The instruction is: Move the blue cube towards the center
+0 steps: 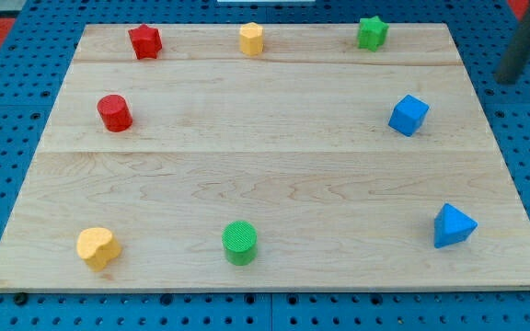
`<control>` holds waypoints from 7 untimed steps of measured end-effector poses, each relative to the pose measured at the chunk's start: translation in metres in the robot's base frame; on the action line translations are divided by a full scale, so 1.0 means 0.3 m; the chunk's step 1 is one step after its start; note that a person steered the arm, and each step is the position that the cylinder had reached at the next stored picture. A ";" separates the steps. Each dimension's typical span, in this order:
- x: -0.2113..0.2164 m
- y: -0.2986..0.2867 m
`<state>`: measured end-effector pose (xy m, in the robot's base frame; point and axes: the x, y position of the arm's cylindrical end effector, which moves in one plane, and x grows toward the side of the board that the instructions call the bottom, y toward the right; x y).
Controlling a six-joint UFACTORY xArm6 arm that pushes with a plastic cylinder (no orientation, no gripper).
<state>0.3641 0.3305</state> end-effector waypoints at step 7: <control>0.079 -0.573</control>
<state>0.3878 0.1586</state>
